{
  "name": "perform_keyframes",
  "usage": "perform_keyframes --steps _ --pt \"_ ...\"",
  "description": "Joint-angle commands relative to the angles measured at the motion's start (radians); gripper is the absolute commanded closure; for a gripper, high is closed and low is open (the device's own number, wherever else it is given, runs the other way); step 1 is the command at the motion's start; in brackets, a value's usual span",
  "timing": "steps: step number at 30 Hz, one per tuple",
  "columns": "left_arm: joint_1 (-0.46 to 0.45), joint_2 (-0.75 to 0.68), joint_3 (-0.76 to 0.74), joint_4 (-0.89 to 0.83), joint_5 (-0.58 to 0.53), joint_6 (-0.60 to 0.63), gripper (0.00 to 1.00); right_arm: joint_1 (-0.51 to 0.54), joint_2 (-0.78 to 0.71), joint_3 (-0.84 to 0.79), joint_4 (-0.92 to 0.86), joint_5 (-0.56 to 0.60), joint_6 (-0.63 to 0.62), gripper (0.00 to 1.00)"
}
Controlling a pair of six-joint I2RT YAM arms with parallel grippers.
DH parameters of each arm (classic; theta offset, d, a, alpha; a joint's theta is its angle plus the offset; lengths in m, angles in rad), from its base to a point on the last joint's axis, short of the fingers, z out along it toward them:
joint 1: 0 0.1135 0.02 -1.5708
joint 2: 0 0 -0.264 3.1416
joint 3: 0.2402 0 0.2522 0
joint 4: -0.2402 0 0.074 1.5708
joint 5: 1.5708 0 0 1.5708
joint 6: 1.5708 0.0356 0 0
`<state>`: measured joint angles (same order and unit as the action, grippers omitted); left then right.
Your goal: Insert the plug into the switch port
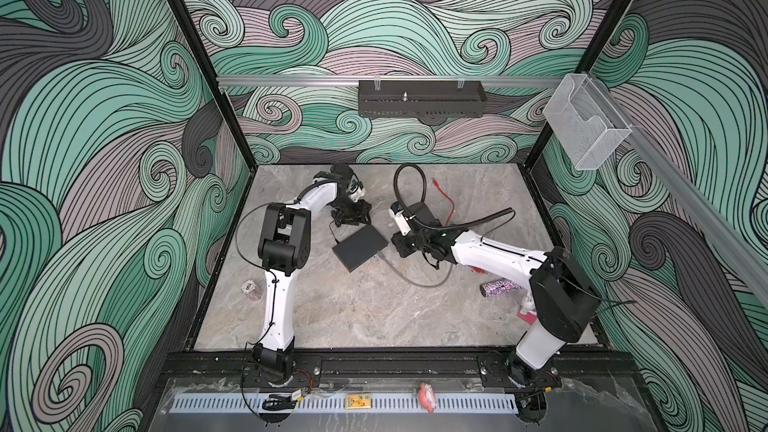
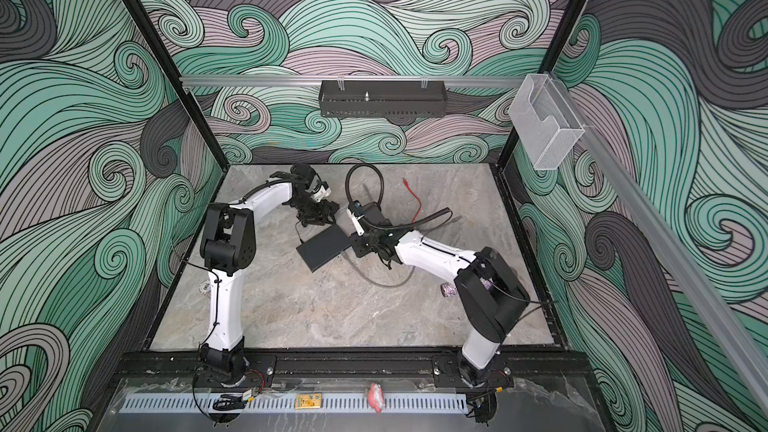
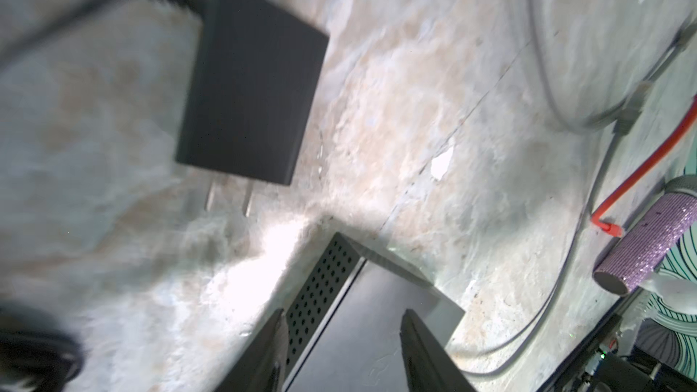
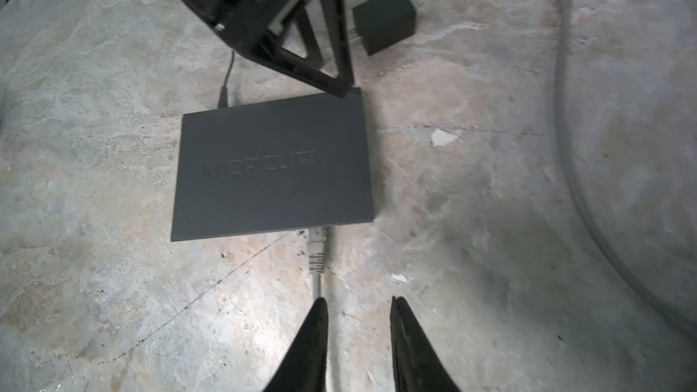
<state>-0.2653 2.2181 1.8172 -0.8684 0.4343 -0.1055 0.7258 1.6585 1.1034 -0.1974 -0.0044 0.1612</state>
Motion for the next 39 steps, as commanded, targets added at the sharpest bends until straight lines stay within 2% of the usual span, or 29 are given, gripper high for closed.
perform_keyframes --steps 1,6,11,15,19,30,39 --pt "0.006 -0.021 0.053 -0.064 -0.024 0.002 0.47 -0.041 -0.061 -0.029 -0.048 -0.008 0.017 0.68" --pt "0.006 -0.068 0.077 -0.073 -0.026 -0.009 0.46 -0.137 -0.108 -0.057 -0.083 0.01 0.017 0.68" --pt "0.005 -0.125 0.022 -0.035 0.011 -0.036 0.46 -0.254 -0.118 -0.039 -0.104 0.047 0.066 0.67" --pt "0.005 -0.185 -0.076 0.046 0.062 -0.077 0.45 -0.348 -0.068 -0.009 -0.096 0.059 0.091 0.65" --pt "0.001 -0.222 -0.151 0.096 0.09 -0.098 0.45 -0.423 0.016 0.045 -0.069 0.006 0.117 0.63" --pt "-0.003 -0.287 -0.253 0.143 0.092 -0.083 0.45 -0.531 0.228 0.176 -0.011 -0.085 0.198 0.59" --pt "-0.006 -0.299 -0.279 0.158 0.102 -0.069 0.45 -0.548 0.349 0.285 -0.015 -0.176 0.241 0.61"
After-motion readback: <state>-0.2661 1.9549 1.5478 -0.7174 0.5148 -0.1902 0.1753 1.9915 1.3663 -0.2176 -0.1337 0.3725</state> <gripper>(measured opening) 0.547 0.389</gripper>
